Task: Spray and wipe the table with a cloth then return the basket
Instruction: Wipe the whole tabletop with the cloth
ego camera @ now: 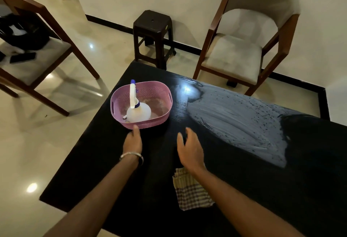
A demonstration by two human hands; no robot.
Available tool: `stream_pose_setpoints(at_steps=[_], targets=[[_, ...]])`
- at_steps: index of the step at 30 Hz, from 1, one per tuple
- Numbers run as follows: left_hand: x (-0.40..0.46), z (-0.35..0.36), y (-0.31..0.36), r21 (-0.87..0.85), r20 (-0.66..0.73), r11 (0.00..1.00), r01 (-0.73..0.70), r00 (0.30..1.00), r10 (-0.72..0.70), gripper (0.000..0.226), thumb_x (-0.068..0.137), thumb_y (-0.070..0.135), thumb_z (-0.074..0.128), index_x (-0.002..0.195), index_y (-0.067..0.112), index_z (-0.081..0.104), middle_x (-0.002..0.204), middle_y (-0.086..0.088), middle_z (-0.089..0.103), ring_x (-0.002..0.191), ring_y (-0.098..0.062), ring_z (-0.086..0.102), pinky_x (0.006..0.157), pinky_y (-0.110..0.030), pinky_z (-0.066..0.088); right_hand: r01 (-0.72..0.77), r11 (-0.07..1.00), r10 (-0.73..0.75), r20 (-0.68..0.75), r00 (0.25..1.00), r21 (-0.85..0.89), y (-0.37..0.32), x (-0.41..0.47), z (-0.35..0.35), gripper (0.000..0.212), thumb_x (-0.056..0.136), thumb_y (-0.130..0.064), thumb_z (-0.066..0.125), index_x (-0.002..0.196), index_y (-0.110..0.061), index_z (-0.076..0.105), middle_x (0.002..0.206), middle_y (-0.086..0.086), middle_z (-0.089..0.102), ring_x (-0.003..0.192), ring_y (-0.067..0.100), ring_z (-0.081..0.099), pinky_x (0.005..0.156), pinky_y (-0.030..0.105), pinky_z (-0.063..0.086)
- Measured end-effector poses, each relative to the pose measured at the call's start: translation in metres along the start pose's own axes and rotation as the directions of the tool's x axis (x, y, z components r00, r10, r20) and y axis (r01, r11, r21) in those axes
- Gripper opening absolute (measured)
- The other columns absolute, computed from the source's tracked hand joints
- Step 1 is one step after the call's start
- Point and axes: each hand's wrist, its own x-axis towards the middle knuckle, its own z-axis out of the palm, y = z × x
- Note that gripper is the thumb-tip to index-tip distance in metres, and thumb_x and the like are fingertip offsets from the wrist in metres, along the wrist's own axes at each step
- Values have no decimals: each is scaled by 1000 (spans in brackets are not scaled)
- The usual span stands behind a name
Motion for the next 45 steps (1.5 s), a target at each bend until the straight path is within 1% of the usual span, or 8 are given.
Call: stream_pose_setpoints(at_steps=[5,10,17,25,28,32,39,45], targets=[[-33,36,-34,233,249,905,-355,922,297,45,100,36,43,140,16,47,144,-4,49,133,-20,44,109,-31,31,235,877,-182,164,970,-419,81,-65,-1,63,101,-54,34,157,-25,25,166,-5,20,154,12,9,125,34,3],[-31,71,-32,311,387,766,-562,811,438,47,99,34,45,142,17,44,145,1,47,134,-14,43,110,-29,32,303,744,-162,280,946,-595,142,-106,12,75,93,-69,35,152,-23,41,160,1,36,152,20,12,118,41,6],[-13,104,-19,294,418,710,-639,755,506,49,99,37,44,144,18,42,146,1,47,136,-13,40,112,-29,32,408,720,-309,267,913,-562,125,-20,1,69,98,-62,33,159,-33,19,167,1,17,153,24,15,118,48,6],[10,125,-4,253,364,730,-635,761,536,51,99,38,42,147,22,36,151,4,39,141,-8,31,115,-30,29,334,722,-249,222,943,-607,41,186,-19,78,91,-66,14,160,-30,10,168,11,6,154,31,-2,123,49,-7],[22,132,10,239,376,731,-639,755,537,54,98,40,41,149,26,30,155,7,31,144,-4,23,117,-26,22,358,709,-270,235,934,-608,26,234,-19,76,97,-60,26,161,-28,1,168,7,-9,154,26,-14,121,46,-14],[35,145,28,224,423,736,-639,744,517,57,99,40,40,152,28,22,159,8,20,144,1,9,114,-19,8,412,717,-342,231,911,-563,31,244,-22,79,93,-58,34,161,-25,9,169,3,3,155,22,-6,124,45,-9],[54,175,40,245,470,599,-762,634,615,59,98,38,45,151,20,25,158,6,23,143,0,6,122,-33,7,33,802,-97,-75,992,-597,134,244,-117,79,91,-63,16,161,-28,1,169,5,-1,155,26,-4,124,51,-3],[66,202,53,558,623,168,-813,544,562,70,97,46,39,153,13,11,162,-7,6,149,-22,-1,121,-38,1,-396,789,247,-349,904,-469,214,217,-191,83,87,-60,16,161,-23,9,169,9,6,155,31,3,124,52,1]])
